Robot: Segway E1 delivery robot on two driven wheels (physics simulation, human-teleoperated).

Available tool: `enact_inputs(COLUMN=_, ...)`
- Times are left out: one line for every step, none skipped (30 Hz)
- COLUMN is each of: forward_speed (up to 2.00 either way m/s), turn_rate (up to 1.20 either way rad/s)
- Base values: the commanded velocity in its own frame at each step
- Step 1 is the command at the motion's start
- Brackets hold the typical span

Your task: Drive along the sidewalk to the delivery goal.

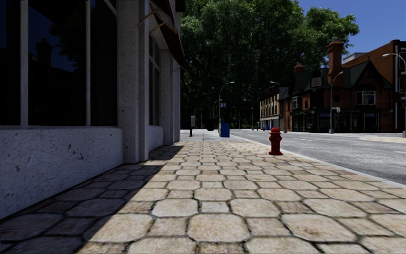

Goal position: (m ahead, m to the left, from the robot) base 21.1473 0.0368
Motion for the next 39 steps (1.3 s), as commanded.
enact_inputs(forward_speed=2.0, turn_rate=0.0)
enact_inputs(forward_speed=2.0, turn_rate=0.0)
enact_inputs(forward_speed=2.0, turn_rate=0.0)
enact_inputs(forward_speed=2.0, turn_rate=0.0)
enact_inputs(forward_speed=2.0, turn_rate=0.0)
enact_inputs(forward_speed=2.0, turn_rate=0.0)
enact_inputs(forward_speed=2.0, turn_rate=0.0)
enact_inputs(forward_speed=2.0, turn_rate=0.0)
enact_inputs(forward_speed=2.0, turn_rate=0.0)
enact_inputs(forward_speed=2.0, turn_rate=0.0)
enact_inputs(forward_speed=2.0, turn_rate=0.0)
enact_inputs(forward_speed=2.0, turn_rate=0.0)
enact_inputs(forward_speed=2.0, turn_rate=0.0)
enact_inputs(forward_speed=2.0, turn_rate=0.0)
enact_inputs(forward_speed=2.0, turn_rate=0.0)
enact_inputs(forward_speed=2.0, turn_rate=0.0)
enact_inputs(forward_speed=2.0, turn_rate=0.0)
enact_inputs(forward_speed=2.0, turn_rate=0.0)
enact_inputs(forward_speed=2.0, turn_rate=0.0)
enact_inputs(forward_speed=2.0, turn_rate=0.0)
enact_inputs(forward_speed=2.0, turn_rate=0.0)
enact_inputs(forward_speed=2.0, turn_rate=0.0)
enact_inputs(forward_speed=2.0, turn_rate=0.0)
enact_inputs(forward_speed=2.0, turn_rate=0.0)
enact_inputs(forward_speed=2.0, turn_rate=0.0)
enact_inputs(forward_speed=2.0, turn_rate=0.0)
enact_inputs(forward_speed=2.0, turn_rate=0.0)
enact_inputs(forward_speed=2.0, turn_rate=0.0)
enact_inputs(forward_speed=2.0, turn_rate=0.0)
enact_inputs(forward_speed=2.0, turn_rate=0.0)
enact_inputs(forward_speed=2.0, turn_rate=0.0)
enact_inputs(forward_speed=2.0, turn_rate=0.0)
enact_inputs(forward_speed=2.0, turn_rate=0.0)
enact_inputs(forward_speed=2.0, turn_rate=0.0)
enact_inputs(forward_speed=2.0, turn_rate=0.0)
enact_inputs(forward_speed=2.0, turn_rate=0.0)
enact_inputs(forward_speed=2.0, turn_rate=0.0)
enact_inputs(forward_speed=2.0, turn_rate=0.0)
enact_inputs(forward_speed=2.0, turn_rate=0.0)
